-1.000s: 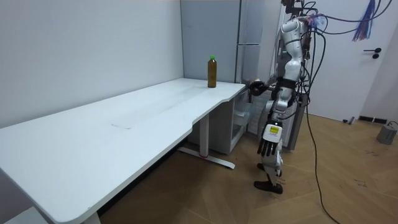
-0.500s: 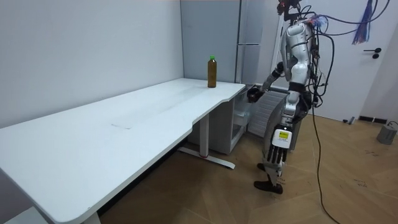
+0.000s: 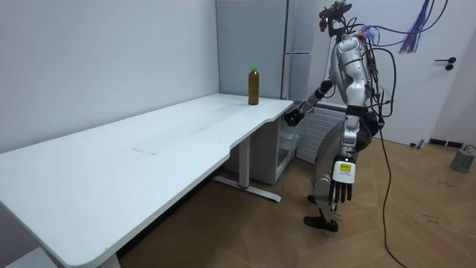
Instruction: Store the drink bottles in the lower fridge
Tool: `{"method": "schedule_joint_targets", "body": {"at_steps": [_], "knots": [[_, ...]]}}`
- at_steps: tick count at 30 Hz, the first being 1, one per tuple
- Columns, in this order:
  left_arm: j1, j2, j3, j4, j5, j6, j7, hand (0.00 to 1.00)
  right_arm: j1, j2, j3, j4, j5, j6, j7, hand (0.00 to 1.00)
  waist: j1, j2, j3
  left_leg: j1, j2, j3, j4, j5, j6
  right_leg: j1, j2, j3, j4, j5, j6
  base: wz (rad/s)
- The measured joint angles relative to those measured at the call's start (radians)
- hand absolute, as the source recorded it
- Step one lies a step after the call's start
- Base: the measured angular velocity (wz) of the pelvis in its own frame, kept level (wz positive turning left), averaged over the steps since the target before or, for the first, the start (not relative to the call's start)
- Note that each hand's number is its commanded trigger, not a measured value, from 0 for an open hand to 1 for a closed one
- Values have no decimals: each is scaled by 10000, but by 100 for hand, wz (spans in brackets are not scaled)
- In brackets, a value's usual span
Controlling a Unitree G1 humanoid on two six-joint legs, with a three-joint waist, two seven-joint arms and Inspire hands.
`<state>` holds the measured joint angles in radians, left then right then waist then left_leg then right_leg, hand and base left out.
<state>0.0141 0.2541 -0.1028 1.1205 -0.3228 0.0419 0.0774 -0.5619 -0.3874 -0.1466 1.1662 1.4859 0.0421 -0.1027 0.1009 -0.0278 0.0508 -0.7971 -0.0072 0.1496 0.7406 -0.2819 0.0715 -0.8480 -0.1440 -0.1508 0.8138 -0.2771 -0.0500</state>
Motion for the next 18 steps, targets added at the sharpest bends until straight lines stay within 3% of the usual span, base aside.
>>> {"method": "schedule_joint_targets", "body": {"at_steps": [5, 6, 7, 15, 18], "knots": [[-165, 74, -3, -5, 3, 25, 46, 0, -99, -477, 260, -140, -12, -3, -68, 100, 123, -50, 14, -1025, 10, -36, 876, -221, 96, -975, -159, -11, 773, -162, -19, 2], [-212, 91, -12, -3, 3, 29, 99, 0, -202, -587, 383, -139, -3, -5, -179, 29, 115, -60, 19, -1193, -23, -24, 1015, -239, 121, -1156, -209, 11, 936, -186, -17, 4], [-223, 92, -26, -4, 3, 29, 128, 0, -249, -623, 401, -138, 0, -4, -238, 0, 115, -60, 19, -1259, -46, -25, 1055, -239, 126, -1227, -230, 26, 985, -191, -11, 0], [-225, 154, -674, -99, -3, 108, 505, 0, -896, -778, 466, -142, 235, -13, -1428, 0, 42, -70, 17, -1888, -54, 40, 1322, -213, 179, -1852, -273, 113, 1162, -109, 152, 0], [-225, 153, -798, -138, -4, 104, 686, 0, -908, -803, 465, -141, 268, -22, -1661, 0, -9, -63, 13, -1961, -43, 39, 1408, -213, 224, -1913, -274, 109, 1222, -97, 111, 0]]}}
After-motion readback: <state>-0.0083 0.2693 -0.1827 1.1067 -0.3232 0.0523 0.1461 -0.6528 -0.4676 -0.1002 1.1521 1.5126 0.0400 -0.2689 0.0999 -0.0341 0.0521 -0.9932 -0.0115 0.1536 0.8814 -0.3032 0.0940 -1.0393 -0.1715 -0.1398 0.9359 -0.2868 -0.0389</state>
